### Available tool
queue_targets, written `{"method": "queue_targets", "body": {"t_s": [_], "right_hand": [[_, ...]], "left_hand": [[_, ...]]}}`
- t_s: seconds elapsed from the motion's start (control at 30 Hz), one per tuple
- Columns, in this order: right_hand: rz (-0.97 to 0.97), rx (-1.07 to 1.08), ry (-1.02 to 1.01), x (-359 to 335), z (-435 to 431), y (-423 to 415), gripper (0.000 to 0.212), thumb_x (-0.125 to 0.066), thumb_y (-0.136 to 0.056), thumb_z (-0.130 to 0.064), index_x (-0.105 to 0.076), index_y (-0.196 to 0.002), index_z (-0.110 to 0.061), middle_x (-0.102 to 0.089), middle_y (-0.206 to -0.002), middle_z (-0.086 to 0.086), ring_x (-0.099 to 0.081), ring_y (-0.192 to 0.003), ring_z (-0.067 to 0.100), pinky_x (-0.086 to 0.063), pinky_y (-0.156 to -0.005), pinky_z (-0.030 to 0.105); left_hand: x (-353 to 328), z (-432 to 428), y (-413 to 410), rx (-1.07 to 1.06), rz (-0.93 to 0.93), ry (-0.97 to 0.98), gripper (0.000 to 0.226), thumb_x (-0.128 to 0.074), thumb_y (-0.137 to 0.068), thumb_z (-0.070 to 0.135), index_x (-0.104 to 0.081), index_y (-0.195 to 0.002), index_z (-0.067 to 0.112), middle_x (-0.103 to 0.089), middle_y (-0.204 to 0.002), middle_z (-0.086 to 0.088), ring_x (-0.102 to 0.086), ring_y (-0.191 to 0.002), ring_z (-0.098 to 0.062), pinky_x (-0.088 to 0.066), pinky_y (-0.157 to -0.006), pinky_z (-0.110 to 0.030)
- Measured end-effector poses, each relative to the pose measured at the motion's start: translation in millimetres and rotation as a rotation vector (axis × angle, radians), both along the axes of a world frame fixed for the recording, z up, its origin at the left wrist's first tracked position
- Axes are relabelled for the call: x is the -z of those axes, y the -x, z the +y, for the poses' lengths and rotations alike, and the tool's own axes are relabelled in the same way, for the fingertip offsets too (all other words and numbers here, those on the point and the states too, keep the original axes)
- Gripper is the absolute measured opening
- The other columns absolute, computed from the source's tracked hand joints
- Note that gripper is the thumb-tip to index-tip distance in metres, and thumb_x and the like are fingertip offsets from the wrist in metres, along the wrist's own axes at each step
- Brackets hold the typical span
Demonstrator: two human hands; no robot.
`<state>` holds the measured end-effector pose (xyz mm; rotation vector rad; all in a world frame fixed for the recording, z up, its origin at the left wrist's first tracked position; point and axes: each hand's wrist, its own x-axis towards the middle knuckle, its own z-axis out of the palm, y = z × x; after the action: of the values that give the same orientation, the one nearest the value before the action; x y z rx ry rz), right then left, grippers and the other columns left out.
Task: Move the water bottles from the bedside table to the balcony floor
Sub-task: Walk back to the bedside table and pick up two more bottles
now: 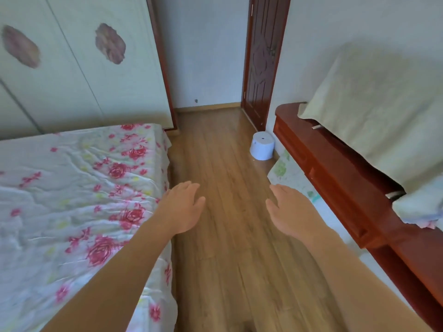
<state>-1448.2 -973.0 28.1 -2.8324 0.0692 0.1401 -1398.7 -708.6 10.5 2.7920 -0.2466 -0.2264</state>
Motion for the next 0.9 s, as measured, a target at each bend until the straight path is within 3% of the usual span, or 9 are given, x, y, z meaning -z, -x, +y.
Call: {"method": "queue_targets", "body": {"t_s": [0.13, 0.47, 0.9], "right_hand": [[-0.015, -0.103, -0.011, -5.3, -9.3, -94.6, 0.054, -0.03, -0.105, -0.042, -0.027, -0.155, -0.022, -0.028, -0.161, -0.001, -0.027, -0.148, 0.02, -0.024, -0.12, 0.037], [-0.003, -0.262, -0.004, 2.8, 24.2, -306.8, 0.053, -0.032, -0.105, -0.04, -0.026, -0.155, -0.023, -0.027, -0.162, -0.003, -0.025, -0.149, 0.018, -0.025, -0.12, 0.038], [-0.011, -0.182, -0.015, -7.5, 39.9, -545.2, 0.052, -0.037, -0.104, -0.041, -0.031, -0.153, -0.024, -0.032, -0.16, -0.004, -0.03, -0.147, 0.018, -0.028, -0.119, 0.037]], "left_hand": [[-8.9, -6.4, -63.3, -0.101, 0.0, 0.001, 0.054, -0.037, -0.102, 0.047, -0.032, -0.152, 0.025, -0.038, -0.155, 0.0, -0.038, -0.141, -0.022, -0.034, -0.116, -0.044], [-10.8, 28.2, -228.4, -0.229, -0.047, -0.022, 0.054, -0.035, -0.104, 0.041, -0.034, -0.152, 0.017, -0.036, -0.157, -0.004, -0.031, -0.144, -0.022, -0.025, -0.118, -0.039], [-12.4, 35.3, -496.5, -0.156, -0.058, 0.029, 0.052, -0.034, -0.104, 0.043, -0.033, -0.152, 0.021, -0.032, -0.159, -0.001, -0.03, -0.146, -0.021, -0.026, -0.118, -0.038]]}}
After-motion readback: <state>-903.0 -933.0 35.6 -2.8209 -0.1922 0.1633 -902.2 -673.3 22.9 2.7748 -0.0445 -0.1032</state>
